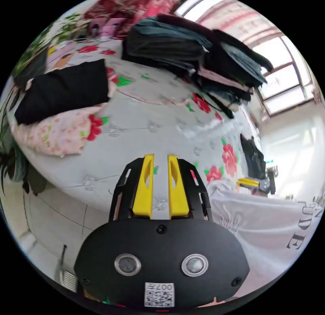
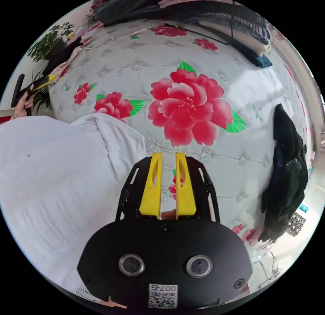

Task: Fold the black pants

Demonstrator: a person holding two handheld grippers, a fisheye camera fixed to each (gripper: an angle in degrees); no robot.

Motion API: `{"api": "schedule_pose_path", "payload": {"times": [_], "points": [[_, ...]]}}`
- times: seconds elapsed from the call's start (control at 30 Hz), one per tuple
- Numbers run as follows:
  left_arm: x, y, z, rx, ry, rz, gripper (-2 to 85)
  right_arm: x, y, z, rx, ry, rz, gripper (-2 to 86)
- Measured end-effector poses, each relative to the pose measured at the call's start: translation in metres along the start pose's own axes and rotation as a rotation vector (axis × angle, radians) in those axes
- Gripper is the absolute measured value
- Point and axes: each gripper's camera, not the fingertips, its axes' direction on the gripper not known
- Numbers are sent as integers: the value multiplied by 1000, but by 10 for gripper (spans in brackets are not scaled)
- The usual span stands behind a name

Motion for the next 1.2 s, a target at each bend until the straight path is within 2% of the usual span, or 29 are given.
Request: {"api": "schedule_pose_path", "payload": {"times": [0.07, 0.1, 0.17, 0.3, 0.4, 0.47, 0.53, 0.63, 0.7, 0.8, 0.87, 0.93, 0.97, 1.0, 1.03, 1.1, 1.13, 1.2], "points": [[66, -8, 43, -87, -3, 157, 75, -3, 18, 20, -47, 5, 7, 67], [106, -11, 70, -147, -17, 235, 74, -7, 33, 15, 71, 13, 31, 68], [156, -10, 107, -213, -65, 307, 69, -10, 46, 14, 167, 7, 76, 69], [230, 4, 191, -380, -179, 394, 63, 5, 60, 7, 255, -121, 155, 69], [263, 20, 214, -343, -315, 462, 46, 36, 67, 0, 256, -278, 208, 67], [275, 26, 222, -344, -327, 478, 42, 64, 79, -7, 267, -282, 280, 70], [285, 30, 230, -349, -339, 460, 39, 101, 104, -26, 356, -195, 378, 75], [295, 32, 239, -363, -354, 427, 39, 193, 162, -69, 486, 42, 661, 89], [298, 35, 242, -356, -361, 392, 39, 271, 221, -104, 581, 235, 963, 100], [302, 48, 242, -300, -374, 355, 39, 354, 276, -123, 547, 344, 1238, 112], [301, 55, 240, -262, -374, 315, 40, 396, 299, -112, 438, 287, 1355, 109], [295, 58, 236, -237, -353, 218, 41, 425, 317, -84, 317, 123, 1407, 91], [292, 58, 235, -233, -342, 187, 41, 437, 324, -61, 250, -45, 1378, 73], [287, 58, 232, -225, -322, 129, 42, 438, 332, -51, 284, -170, 1370, 58], [281, 59, 228, -219, -308, 81, 44, 434, 338, -52, 325, -180, 1372, 51], [273, 62, 223, -207, -283, 30, 45, 407, 360, -78, 581, -175, 1309, 29], [269, 64, 219, -198, -270, 9, 42, 402, 366, -86, 643, -196, 1292, 24], [264, 68, 213, -191, -260, -3, 34, 374, 384, -132, 917, -279, 1125, 7]]}}
